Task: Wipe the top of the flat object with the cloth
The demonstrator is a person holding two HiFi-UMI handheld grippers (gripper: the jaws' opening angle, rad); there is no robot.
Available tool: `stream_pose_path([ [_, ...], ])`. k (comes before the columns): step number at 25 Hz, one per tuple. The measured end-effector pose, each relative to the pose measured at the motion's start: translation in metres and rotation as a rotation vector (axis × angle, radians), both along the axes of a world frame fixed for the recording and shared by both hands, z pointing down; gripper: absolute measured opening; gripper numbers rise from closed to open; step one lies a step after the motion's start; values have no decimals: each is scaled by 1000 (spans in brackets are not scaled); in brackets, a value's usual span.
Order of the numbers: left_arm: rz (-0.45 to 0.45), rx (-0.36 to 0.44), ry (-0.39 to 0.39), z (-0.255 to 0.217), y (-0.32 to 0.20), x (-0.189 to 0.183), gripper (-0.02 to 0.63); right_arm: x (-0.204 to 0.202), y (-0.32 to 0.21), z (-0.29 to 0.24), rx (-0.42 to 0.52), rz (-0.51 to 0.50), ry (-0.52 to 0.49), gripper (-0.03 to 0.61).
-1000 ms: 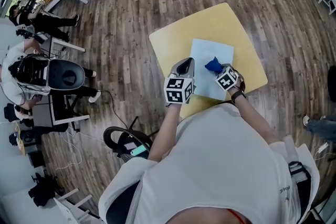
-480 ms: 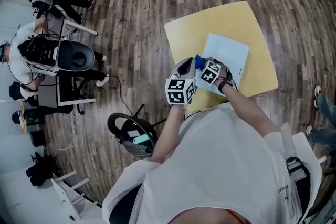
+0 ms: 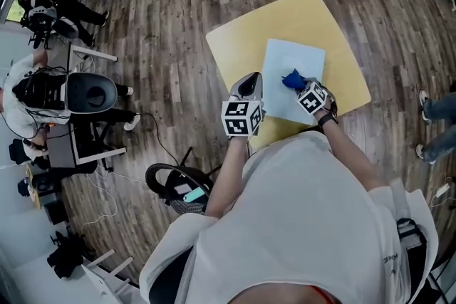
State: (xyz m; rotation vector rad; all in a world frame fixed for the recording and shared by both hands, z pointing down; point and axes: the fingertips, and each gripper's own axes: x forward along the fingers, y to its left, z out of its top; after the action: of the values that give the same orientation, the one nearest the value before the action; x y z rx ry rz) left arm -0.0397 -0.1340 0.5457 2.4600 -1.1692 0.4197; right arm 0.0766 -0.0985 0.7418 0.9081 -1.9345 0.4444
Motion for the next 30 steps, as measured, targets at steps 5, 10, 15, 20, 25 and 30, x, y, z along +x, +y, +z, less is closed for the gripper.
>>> stream_pose_path([
  [5, 71, -11, 21, 4, 5, 30, 5, 52, 26, 3, -6, 163, -23, 109],
  [10, 70, -8, 33, 1, 6, 35, 6, 60, 24, -1, -5, 160, 16, 109],
  [15, -9, -17, 26, 7, 11, 2, 6, 14, 12, -20, 4, 71, -15, 104],
  [20, -113, -25, 11, 8, 18, -40, 6, -71, -10, -32, 49, -126, -69, 104],
  [25, -175, -18, -7, 9, 25, -69, 5, -130, -8, -5, 13, -306, -36, 104],
  [30, -163, -22, -13, 9, 25, -68, 5, -127, -5, -3, 19, -304, -39, 104],
])
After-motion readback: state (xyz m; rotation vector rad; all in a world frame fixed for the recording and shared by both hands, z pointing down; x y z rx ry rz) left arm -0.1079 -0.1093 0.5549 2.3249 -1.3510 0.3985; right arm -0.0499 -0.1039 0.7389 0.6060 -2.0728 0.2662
